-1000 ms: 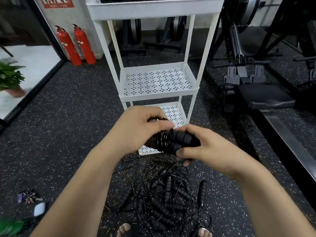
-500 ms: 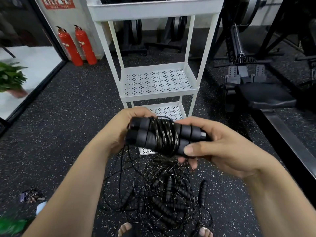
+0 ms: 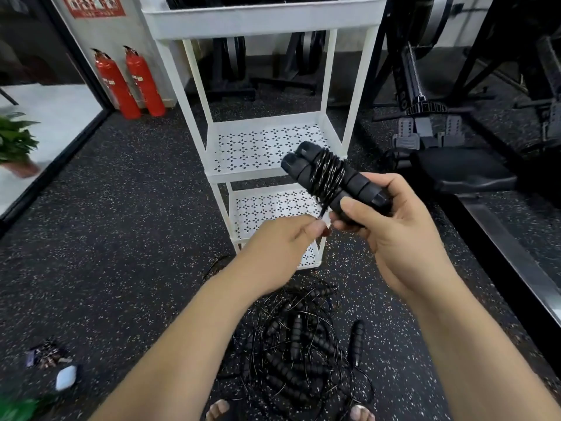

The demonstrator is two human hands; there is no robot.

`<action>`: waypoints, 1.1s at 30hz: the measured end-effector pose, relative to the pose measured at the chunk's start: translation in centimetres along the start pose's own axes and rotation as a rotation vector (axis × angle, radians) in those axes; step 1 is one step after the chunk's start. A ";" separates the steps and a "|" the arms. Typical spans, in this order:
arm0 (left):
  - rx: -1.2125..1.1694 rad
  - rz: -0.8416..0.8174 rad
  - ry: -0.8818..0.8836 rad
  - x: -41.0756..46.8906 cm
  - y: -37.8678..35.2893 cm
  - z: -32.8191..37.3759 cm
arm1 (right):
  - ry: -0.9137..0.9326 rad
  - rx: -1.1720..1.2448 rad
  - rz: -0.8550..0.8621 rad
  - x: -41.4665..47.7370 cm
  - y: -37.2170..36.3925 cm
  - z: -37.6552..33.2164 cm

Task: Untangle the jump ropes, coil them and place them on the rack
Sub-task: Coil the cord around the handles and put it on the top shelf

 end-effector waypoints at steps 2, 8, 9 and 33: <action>0.065 -0.037 -0.018 -0.4 -0.5 0.3 | 0.022 -0.171 0.064 0.2 0.9 0.4; 0.173 -0.062 -0.067 -1.1 0.4 1.0 | -0.020 -0.649 0.052 0.2 1.6 1.2; 0.168 -0.059 -0.072 -1.2 0.8 1.0 | -0.031 -0.683 0.022 0.3 1.5 1.5; -0.572 0.061 -0.003 -1.2 5.5 -5.6 | -0.171 0.077 -0.571 -1.9 -3.4 -0.6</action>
Point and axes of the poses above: each hand's wrist, its own x-axis towards the middle knuckle, its own y-axis out of the back of the hand, z = x × y, the point moved 6 cm from there along x, towards the middle knuckle, and after that the axes turned 6 degrees about -z, right-handed, at the moved point
